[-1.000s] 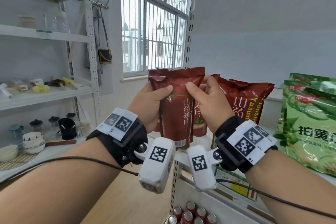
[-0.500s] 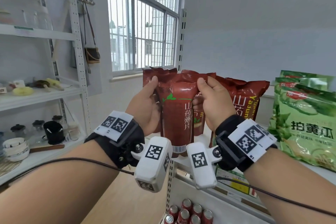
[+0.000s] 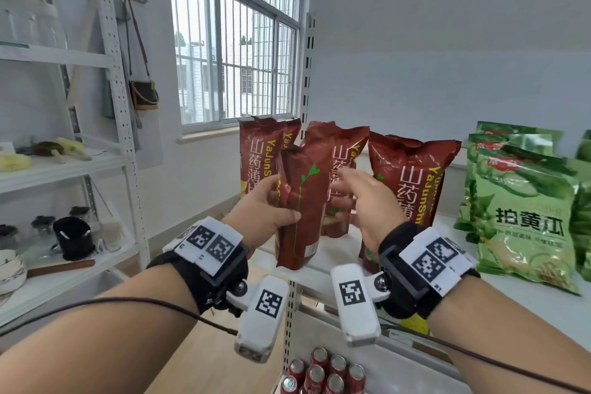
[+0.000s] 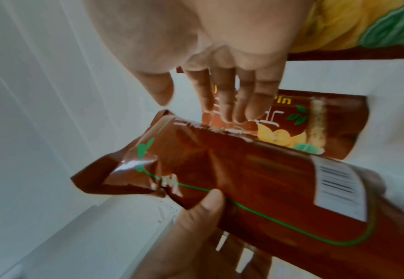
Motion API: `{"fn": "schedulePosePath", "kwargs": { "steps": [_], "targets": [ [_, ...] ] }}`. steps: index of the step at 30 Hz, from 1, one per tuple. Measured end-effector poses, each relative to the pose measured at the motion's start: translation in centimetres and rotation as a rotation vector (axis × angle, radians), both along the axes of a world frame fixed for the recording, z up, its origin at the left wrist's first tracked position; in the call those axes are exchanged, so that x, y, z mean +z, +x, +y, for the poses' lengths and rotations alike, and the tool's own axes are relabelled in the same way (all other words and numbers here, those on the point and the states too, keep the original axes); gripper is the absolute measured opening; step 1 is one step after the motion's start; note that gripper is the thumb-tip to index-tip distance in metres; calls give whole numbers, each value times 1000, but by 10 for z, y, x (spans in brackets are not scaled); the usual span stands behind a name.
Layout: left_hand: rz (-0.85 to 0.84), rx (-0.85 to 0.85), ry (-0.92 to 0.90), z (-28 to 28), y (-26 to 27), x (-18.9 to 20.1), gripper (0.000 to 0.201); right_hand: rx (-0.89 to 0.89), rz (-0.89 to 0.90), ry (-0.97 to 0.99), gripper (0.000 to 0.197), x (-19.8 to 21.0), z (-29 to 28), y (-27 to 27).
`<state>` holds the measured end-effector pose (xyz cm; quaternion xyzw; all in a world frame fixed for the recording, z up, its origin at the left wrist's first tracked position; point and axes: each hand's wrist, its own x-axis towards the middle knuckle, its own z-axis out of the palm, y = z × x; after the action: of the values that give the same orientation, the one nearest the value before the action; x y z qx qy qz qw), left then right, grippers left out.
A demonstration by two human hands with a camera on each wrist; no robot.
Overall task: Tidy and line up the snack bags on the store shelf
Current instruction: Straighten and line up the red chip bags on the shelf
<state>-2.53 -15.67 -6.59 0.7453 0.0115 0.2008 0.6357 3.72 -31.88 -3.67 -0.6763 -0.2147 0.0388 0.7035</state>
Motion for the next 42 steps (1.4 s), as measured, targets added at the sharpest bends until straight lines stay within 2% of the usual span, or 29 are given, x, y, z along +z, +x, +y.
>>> {"fn": "schedulePosePath", "kwargs": {
  "steps": [3,6,7,9,11,13,18,21,25,27,29,32,37,42],
  "targets": [
    [10,19,-17,-1,8,-4,44,38,66,-210,25,-10,-5,2],
    [28,89,10,-3,13,-8,39,18,67,-306,28,-12,-10,10],
    [30,109,9,-4,15,-10,37,-9,56,-337,34,-11,-13,13],
    [42,139,5,-5,17,-12,39,-75,34,-435,61,-10,-18,23],
    [60,155,5,-7,18,-12,53,-122,24,-505,81,-8,-24,34],
    [79,176,17,-10,18,-12,71,-155,37,-516,84,-9,-29,44],
    [119,200,48,-16,19,-10,86,-217,46,-557,86,-13,-32,64],
    [124,224,28,-17,23,-12,81,-211,29,-530,86,-13,-24,71],
    [108,244,73,-19,24,-14,85,-181,-25,-444,89,-14,-2,78],
    [124,239,93,-22,24,-12,80,-158,-30,-404,80,-16,7,81],
    [143,226,91,-24,23,-10,77,-147,-35,-391,62,-20,13,83],
    [170,174,94,-26,24,-9,82,-190,-36,-365,45,-24,13,87],
    [201,99,47,-35,33,-9,114,-257,-102,-316,42,-28,-4,86],
    [196,240,54,-46,60,-3,101,-272,-199,-402,46,-22,-28,79]
  ]
}}
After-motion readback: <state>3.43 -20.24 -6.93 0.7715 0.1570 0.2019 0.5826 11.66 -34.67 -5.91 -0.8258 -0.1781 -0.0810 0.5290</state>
